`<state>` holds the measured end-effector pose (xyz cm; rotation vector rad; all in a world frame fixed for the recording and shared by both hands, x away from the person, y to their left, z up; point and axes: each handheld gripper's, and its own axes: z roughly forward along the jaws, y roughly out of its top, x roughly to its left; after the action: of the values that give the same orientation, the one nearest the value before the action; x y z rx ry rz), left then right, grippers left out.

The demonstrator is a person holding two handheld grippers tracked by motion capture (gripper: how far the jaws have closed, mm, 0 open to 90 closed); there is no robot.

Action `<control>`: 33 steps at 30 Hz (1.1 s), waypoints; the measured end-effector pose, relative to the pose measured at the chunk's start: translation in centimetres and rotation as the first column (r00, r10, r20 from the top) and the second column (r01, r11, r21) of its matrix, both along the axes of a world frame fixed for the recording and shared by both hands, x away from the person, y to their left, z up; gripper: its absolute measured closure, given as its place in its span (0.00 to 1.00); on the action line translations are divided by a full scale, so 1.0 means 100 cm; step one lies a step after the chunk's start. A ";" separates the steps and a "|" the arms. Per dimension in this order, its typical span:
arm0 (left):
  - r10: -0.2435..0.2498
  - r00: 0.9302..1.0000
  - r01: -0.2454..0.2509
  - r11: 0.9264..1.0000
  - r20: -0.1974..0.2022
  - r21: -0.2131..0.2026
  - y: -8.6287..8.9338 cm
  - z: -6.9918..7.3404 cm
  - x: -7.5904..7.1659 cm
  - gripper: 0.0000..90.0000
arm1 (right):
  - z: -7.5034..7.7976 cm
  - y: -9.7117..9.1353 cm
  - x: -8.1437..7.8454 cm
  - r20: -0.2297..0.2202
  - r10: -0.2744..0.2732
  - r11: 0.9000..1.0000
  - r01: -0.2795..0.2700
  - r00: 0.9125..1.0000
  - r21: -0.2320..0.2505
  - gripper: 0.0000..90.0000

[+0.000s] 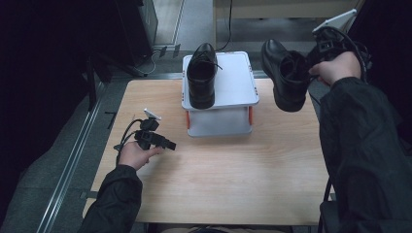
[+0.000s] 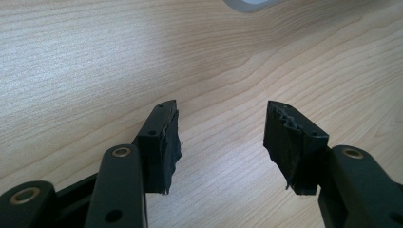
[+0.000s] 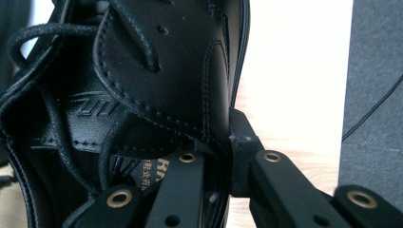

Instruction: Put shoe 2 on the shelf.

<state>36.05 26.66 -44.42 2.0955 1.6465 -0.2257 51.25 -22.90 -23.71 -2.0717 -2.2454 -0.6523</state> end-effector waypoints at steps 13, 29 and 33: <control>-0.006 1.000 0.006 1.000 0.005 -0.010 0.004 -0.001 0.000 0.51 | 0.007 0.092 0.030 -0.026 0.053 0.998 -0.055 0.998 -0.044 0.96; -0.010 1.000 0.010 1.000 -0.002 -0.021 0.006 -0.002 0.001 0.51 | -0.014 0.143 0.037 -0.064 0.090 0.993 -0.094 0.994 -0.071 0.95; -0.009 1.000 0.009 1.000 -0.002 -0.018 0.006 -0.002 0.001 0.51 | -0.014 0.145 0.035 -0.069 0.087 0.995 -0.090 0.994 -0.043 0.92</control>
<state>36.18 27.27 -44.57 2.0907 1.6306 -0.2453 54.72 -8.37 -25.07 -1.9690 -2.3204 -0.5223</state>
